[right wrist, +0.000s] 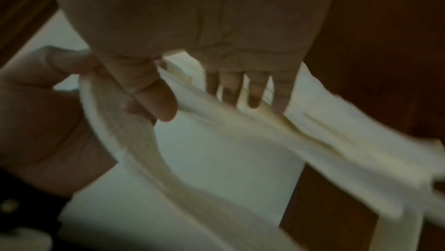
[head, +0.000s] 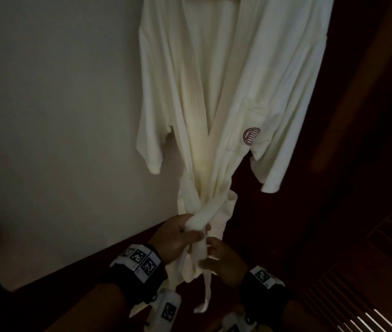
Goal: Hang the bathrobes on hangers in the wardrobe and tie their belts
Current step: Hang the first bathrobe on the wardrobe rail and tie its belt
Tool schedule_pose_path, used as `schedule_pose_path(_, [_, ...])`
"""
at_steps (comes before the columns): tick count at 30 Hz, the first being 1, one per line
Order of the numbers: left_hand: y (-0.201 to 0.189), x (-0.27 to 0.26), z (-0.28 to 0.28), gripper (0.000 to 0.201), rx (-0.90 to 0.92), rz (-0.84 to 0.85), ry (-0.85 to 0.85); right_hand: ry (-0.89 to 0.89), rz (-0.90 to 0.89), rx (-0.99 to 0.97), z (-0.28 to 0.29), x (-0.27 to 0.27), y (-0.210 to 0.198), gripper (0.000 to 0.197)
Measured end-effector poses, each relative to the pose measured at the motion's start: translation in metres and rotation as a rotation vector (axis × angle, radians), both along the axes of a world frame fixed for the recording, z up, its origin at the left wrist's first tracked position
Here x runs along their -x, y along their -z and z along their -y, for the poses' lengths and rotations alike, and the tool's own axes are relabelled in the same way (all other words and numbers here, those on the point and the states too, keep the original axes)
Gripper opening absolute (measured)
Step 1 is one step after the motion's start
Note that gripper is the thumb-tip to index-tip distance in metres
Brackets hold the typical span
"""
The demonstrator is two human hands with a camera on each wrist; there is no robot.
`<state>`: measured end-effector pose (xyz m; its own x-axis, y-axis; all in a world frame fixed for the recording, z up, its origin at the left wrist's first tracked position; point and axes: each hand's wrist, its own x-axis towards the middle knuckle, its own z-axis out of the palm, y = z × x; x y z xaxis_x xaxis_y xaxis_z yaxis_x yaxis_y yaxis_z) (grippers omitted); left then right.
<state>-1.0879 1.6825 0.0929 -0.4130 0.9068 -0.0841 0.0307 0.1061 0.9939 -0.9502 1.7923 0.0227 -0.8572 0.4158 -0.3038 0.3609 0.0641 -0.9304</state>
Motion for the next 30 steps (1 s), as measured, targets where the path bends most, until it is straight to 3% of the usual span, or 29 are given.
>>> schedule_pose_path(4, [0.005,0.004,-0.006,0.028,0.048,-0.035,0.024,0.149,-0.096,-0.011,-0.011,-0.005,-0.005,0.034])
schedule_pose_path(6, [0.005,0.006,-0.008,0.029,0.158,-0.308,0.052,0.171,-0.073,-0.206,-0.017,-0.011,-0.014,0.025])
schedule_pose_path(8, [0.003,0.005,-0.01,0.039,0.234,-0.587,0.01,0.121,-0.039,-0.451,-0.025,-0.018,-0.021,0.024])
schedule_pose_path(10, [0.0,0.003,-0.013,0.044,0.17,-0.659,-0.052,0.011,-0.008,-0.622,-0.029,-0.021,-0.037,0.032])
schedule_pose_path(13, [-0.006,0.004,-0.019,0.042,0.028,-0.721,0.023,-0.185,0.089,-0.781,-0.028,-0.018,-0.056,0.041])
schedule_pose_path(16, [-0.017,-0.004,-0.028,0.048,-0.025,-0.764,0.095,-0.258,0.148,-0.815,-0.023,-0.015,-0.056,0.049])
schedule_pose_path(18, [-0.027,-0.01,-0.029,0.061,0.027,-0.778,0.103,-0.239,0.095,-0.778,-0.022,-0.014,-0.05,0.05])
schedule_pose_path(20, [-0.032,-0.011,-0.029,0.071,0.19,-1.015,0.164,-0.197,0.045,-0.735,-0.024,-0.013,-0.044,0.044])
schedule_pose_path(23, [-0.035,-0.001,-0.028,0.046,0.433,-1.272,0.136,-0.158,0.084,-0.699,-0.028,-0.016,-0.039,0.042])
schedule_pose_path(25, [-0.031,0.009,-0.028,0.021,0.424,-1.207,0.07,-0.137,0.105,-0.706,-0.029,-0.019,-0.037,0.046])
schedule_pose_path(26, [-0.028,0.012,-0.027,0.02,0.368,-1.101,0.056,-0.128,0.112,-0.704,-0.03,-0.02,-0.036,0.046])
schedule_pose_path(30, [-0.027,0.005,-0.029,0.029,0.064,-0.424,0.077,-0.224,0.156,-0.7,-0.02,-0.022,-0.024,0.065])
